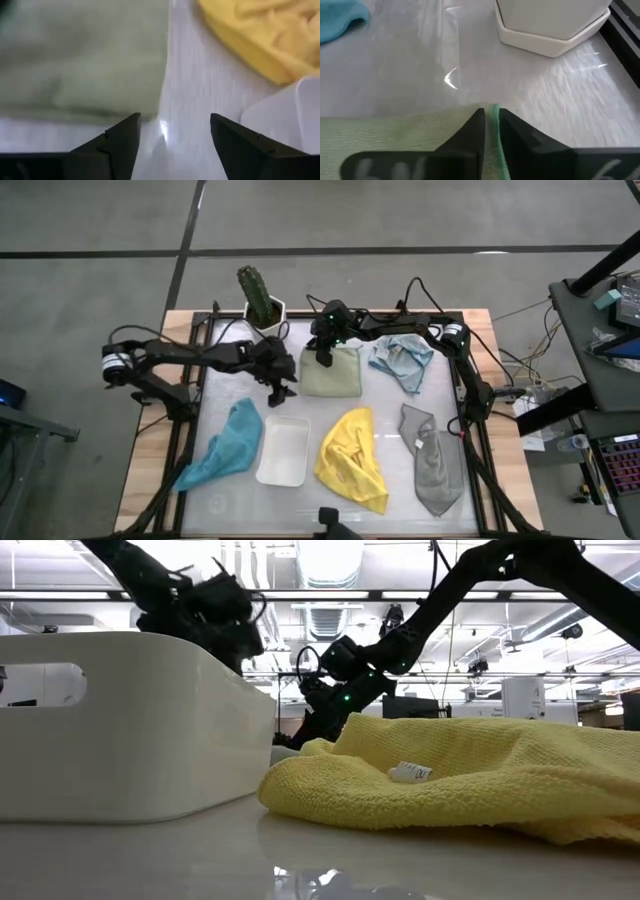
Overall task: Fold microfiber towels
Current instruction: Fold the green microfiber towel
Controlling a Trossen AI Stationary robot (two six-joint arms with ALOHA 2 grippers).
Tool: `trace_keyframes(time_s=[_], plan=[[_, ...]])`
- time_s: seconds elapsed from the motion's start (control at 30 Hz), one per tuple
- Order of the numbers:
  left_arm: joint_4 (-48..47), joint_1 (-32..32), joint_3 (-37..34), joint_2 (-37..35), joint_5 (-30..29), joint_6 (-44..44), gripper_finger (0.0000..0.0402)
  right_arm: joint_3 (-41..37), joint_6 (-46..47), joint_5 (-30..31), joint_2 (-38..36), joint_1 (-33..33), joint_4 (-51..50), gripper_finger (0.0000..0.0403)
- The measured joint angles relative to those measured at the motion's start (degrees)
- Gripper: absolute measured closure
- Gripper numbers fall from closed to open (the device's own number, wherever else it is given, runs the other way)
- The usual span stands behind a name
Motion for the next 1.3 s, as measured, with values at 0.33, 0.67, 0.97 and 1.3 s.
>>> trace_keyframes(time_s=[0.33,0.67,0.97,1.3], plan=[[11.88,-0.8,-1.54,4.22,-5.74,0.75,0.0262,0.02,-0.38,3.82,-2.01,-0.63,-1.01,0.0309],[13.48,-0.98,-1.32,9.74,-5.63,0.75,0.0396,-0.07,-0.1,-0.5,-0.46,2.35,0.18,0.0378],[13.43,-0.98,-1.8,9.77,-5.44,0.68,0.0401,-0.13,1.88,1.58,1.33,2.69,3.5,0.0394],[13.49,-0.98,-2.32,9.77,-5.26,-0.74,0.04,-0.14,3.08,2.95,1.36,2.47,3.26,0.0394]])
